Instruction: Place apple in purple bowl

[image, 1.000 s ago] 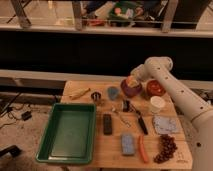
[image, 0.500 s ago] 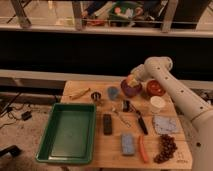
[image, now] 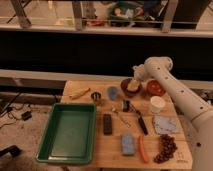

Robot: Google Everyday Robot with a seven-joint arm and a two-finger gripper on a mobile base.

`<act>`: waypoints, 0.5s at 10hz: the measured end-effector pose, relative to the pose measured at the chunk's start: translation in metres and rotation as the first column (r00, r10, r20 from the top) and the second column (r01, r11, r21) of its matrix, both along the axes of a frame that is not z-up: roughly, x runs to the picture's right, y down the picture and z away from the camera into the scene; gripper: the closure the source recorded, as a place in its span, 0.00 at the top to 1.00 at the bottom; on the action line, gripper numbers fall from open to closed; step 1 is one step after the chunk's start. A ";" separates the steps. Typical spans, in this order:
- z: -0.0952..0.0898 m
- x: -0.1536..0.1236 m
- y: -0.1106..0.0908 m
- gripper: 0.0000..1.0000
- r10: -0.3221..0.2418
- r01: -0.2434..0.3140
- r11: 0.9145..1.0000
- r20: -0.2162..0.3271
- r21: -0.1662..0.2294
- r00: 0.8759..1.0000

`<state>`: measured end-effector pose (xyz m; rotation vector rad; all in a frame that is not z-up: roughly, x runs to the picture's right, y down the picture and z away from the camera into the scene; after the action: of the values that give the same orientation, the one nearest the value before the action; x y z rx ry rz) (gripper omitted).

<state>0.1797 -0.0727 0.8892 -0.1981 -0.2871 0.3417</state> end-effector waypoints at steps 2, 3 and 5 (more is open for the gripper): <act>0.000 0.000 0.000 0.80 0.000 0.000 1.000 0.000 0.000 1.000; 0.000 0.000 0.000 0.80 0.000 0.000 1.000 0.000 0.000 1.000; 0.001 0.000 0.001 0.80 0.001 -0.001 1.000 0.000 -0.002 1.000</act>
<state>0.1801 -0.0712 0.8903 -0.2001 -0.2870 0.3427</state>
